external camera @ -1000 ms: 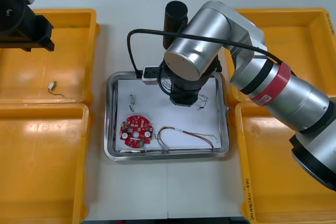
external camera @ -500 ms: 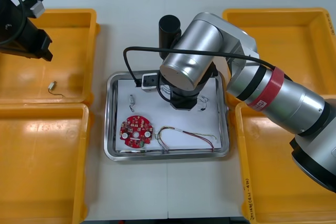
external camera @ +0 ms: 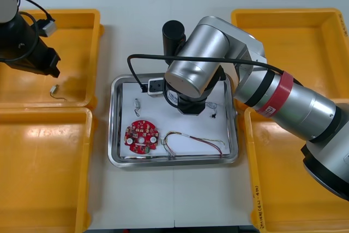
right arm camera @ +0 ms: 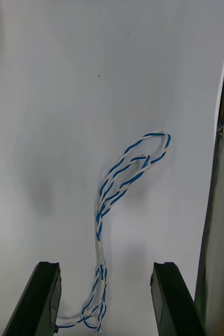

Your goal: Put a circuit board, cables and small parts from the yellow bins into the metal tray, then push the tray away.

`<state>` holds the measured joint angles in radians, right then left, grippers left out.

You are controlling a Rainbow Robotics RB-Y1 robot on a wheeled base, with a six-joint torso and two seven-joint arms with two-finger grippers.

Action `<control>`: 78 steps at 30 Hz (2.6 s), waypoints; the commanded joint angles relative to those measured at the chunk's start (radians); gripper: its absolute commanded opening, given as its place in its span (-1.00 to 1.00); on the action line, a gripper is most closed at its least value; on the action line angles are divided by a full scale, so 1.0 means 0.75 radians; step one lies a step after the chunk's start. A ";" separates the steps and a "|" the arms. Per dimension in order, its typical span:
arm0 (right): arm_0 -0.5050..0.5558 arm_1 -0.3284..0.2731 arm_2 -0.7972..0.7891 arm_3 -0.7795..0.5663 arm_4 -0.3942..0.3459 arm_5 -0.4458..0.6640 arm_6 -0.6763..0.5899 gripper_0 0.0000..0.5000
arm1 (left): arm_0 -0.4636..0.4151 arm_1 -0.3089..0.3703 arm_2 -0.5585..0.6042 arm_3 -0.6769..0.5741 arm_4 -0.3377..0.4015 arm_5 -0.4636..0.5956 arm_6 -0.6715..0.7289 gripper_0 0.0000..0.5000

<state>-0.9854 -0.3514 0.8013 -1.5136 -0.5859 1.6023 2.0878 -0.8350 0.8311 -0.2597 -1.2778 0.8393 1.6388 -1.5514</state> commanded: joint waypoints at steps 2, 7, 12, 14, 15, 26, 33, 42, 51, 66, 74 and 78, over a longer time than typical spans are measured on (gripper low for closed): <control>-0.063 0.002 0.014 -0.009 0.010 -0.011 0.022 1.00 | -0.067 0.060 -0.067 0.045 0.037 -0.060 -0.173 1.00; -0.063 0.000 -0.044 -0.009 -0.035 0.005 0.012 1.00 | -0.053 0.060 -0.094 0.051 0.053 -0.068 -0.198 1.00; -0.063 -0.002 -0.127 -0.009 -0.092 0.058 -0.008 1.00 | -0.024 0.058 -0.094 0.051 0.065 -0.101 -0.234 1.00; -0.063 -0.004 -0.193 -0.013 -0.133 0.109 -0.029 1.00 | -0.005 0.056 -0.094 0.051 0.069 -0.128 -0.271 1.00; -0.063 -0.006 -0.205 -0.015 -0.143 0.120 -0.043 1.00 | -0.003 0.058 -0.094 0.051 0.071 -0.132 -0.271 1.00; -0.061 -0.151 -0.254 -0.271 -0.297 0.298 -0.426 1.00 | 0.064 0.058 -0.096 0.051 0.071 -0.201 -0.306 1.00; -0.003 -0.272 -0.344 -0.420 -0.442 0.377 -0.675 1.00 | 0.103 0.058 -0.096 0.051 0.071 -0.236 -0.326 1.00; 0.130 -0.419 -0.422 -0.616 -0.483 0.423 -0.875 1.00 | 0.146 0.029 -0.096 0.051 0.051 -0.287 -0.335 1.00; 0.291 -0.528 -0.606 -0.741 -0.579 0.423 -1.058 1.00 | 0.168 0.007 -0.094 0.055 0.030 -0.299 -0.331 1.00; 0.531 -0.701 -0.817 -0.839 -0.591 0.423 -1.113 1.00 | 0.172 -0.043 -0.091 0.117 -0.013 -0.350 -0.337 -0.77; 0.633 -0.716 -0.944 -0.839 -0.536 0.423 -1.145 1.00 | 0.164 -0.045 -0.053 0.115 -0.023 -0.342 -0.326 -1.00; 0.694 -0.716 -1.015 -0.837 -0.536 0.423 -1.166 1.00 | 0.136 -0.053 0.039 0.113 -0.025 -0.301 -0.304 -1.00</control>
<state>-0.5051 -0.8502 0.1099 -2.1159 -0.9979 1.9156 1.2763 -0.7153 0.8224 -0.3051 -1.2085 0.8388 1.3907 -1.7048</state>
